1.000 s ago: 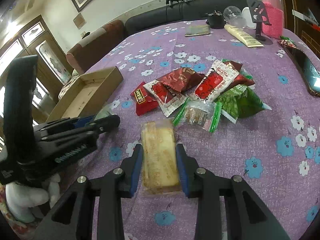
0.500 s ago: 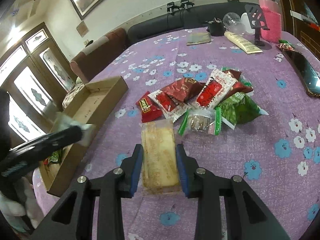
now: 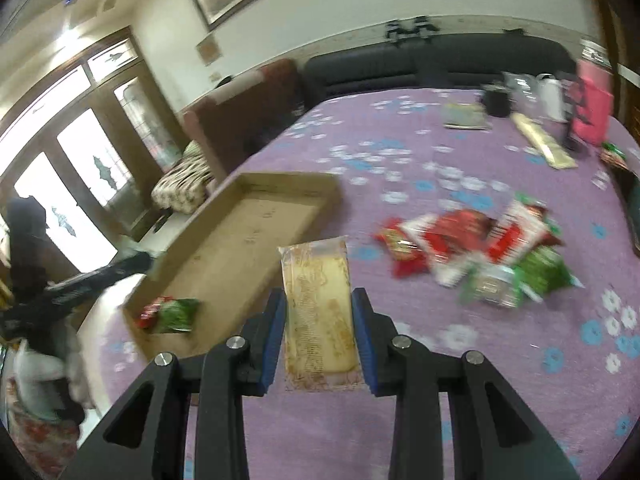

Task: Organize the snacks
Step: 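Carry the wafer bar and green sweet to the tray and release both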

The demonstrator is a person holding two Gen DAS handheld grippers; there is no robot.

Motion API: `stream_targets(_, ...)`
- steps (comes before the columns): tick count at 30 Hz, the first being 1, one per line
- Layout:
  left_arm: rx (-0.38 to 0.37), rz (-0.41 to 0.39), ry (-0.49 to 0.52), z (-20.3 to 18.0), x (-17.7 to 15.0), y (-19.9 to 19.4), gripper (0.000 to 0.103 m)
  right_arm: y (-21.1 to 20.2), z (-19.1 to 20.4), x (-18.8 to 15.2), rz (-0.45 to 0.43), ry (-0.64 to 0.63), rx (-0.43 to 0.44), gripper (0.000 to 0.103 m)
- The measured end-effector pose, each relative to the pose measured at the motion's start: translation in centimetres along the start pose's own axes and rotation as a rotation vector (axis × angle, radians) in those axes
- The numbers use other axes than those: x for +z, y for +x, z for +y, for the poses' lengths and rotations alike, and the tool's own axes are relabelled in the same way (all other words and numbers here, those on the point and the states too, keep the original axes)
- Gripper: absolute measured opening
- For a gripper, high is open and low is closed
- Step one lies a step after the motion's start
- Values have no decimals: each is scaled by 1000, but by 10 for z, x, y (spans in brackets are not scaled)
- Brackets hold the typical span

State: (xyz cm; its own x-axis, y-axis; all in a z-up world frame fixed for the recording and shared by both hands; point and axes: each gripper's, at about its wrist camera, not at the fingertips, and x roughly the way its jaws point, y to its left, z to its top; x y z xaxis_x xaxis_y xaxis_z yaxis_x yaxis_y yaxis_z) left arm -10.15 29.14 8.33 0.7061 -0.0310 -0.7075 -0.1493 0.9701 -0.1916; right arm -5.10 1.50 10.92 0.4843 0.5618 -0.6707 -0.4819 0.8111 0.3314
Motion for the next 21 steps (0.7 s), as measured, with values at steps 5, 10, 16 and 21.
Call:
stream_targets(5, 15, 26, -13, 24, 2, 16, 18, 38, 42, 14, 87, -24, 55, 33)
stream_targets(10, 25, 62, -21, 38, 3, 31, 19, 84, 74, 17, 170, -37, 67, 33)
stream_targets(16, 84, 68, -50, 50, -2, 36, 26, 125, 96, 16, 219, -57, 60, 33)
stream_targets(21, 46, 41, -98, 58, -9, 26, 42, 135, 107, 17, 213, -84, 53, 35)
